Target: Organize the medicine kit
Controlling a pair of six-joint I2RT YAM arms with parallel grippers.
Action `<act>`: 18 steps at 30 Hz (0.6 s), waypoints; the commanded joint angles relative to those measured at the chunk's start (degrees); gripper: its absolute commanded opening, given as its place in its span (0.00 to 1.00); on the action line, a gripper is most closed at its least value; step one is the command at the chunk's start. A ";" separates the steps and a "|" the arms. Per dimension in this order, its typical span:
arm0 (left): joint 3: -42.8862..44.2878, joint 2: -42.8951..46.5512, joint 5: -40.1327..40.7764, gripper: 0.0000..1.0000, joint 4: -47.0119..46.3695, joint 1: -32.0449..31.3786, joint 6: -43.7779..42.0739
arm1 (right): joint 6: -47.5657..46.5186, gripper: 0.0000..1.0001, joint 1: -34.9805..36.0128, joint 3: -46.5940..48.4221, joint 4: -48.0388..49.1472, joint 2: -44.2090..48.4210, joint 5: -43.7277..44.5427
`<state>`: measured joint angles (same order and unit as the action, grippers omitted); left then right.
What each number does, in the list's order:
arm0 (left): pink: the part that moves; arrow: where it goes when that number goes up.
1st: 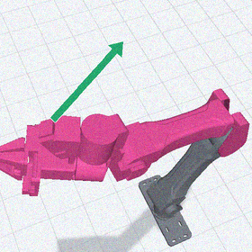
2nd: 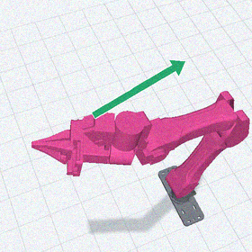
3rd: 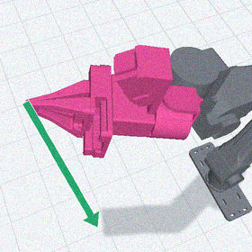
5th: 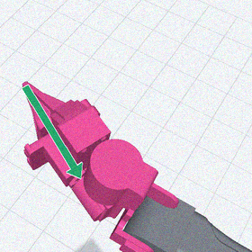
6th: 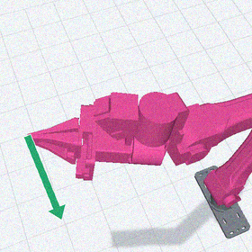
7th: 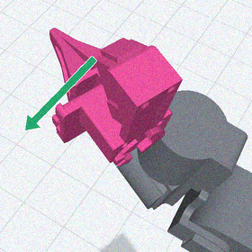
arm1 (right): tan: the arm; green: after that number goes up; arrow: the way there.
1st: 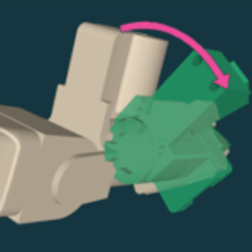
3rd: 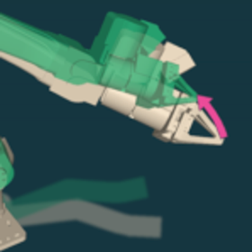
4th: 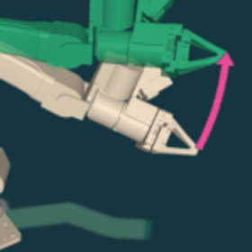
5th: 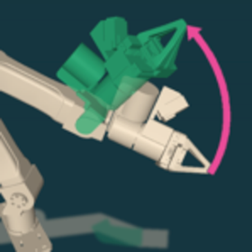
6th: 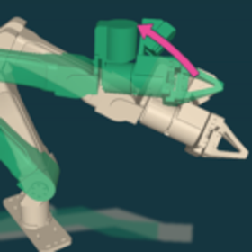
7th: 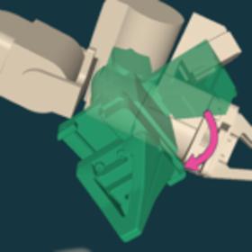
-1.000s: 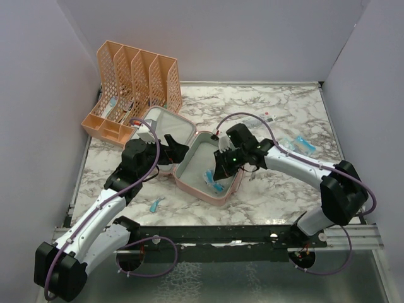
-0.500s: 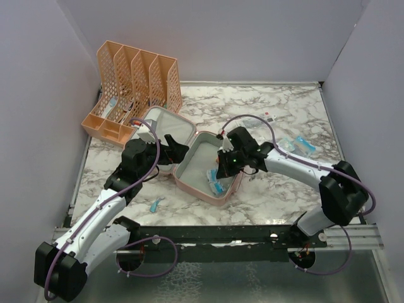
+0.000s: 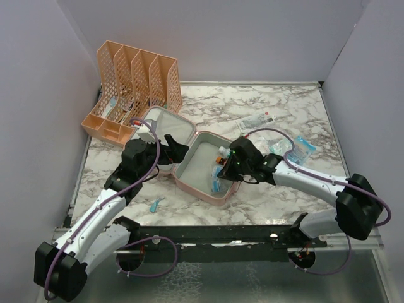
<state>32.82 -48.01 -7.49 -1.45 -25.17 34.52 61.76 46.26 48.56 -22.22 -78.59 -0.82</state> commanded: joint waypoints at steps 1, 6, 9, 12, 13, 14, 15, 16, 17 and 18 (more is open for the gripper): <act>-0.34 0.29 -2.22 0.92 -1.75 -0.19 -0.44 | 13.51 0.01 2.36 0.37 -0.25 0.30 7.55; -0.21 -0.88 -7.60 0.92 -2.77 -0.17 -0.92 | 20.04 0.02 3.49 0.54 -5.29 0.59 14.87; -0.29 -1.52 -9.61 0.92 -3.19 -0.16 -1.08 | 21.93 0.03 3.54 -0.13 -7.83 1.55 17.96; -0.21 -2.17 -10.59 0.92 -3.44 -0.14 -1.34 | 21.42 0.07 3.51 -0.24 -9.01 2.16 19.12; -0.23 -2.46 -10.82 0.92 -3.55 -0.14 -1.38 | 20.57 0.10 3.51 -0.11 -9.06 2.26 19.15; -0.24 -2.71 -10.92 0.92 -3.65 -0.17 -1.40 | 19.77 0.16 3.54 0.07 -9.14 2.29 19.15; -0.15 -2.97 -11.17 0.92 -3.88 -0.20 -1.39 | 19.09 0.21 3.57 0.33 -9.33 2.30 19.16; -0.06 -3.34 -11.41 0.92 -3.98 -0.17 -1.34 | 18.33 0.27 3.57 0.58 -9.53 2.41 19.15; 0.03 -3.52 -11.58 0.92 -4.08 -0.16 -1.38 | 17.79 0.31 3.53 0.94 -9.82 2.51 19.26; 0.12 -3.73 -11.61 0.92 -4.20 -0.17 -1.39 | 17.09 0.35 3.56 1.12 -9.89 2.82 19.33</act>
<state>32.82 -51.05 -16.34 -3.27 -25.17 33.87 80.51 49.52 48.56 -29.91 -77.34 14.81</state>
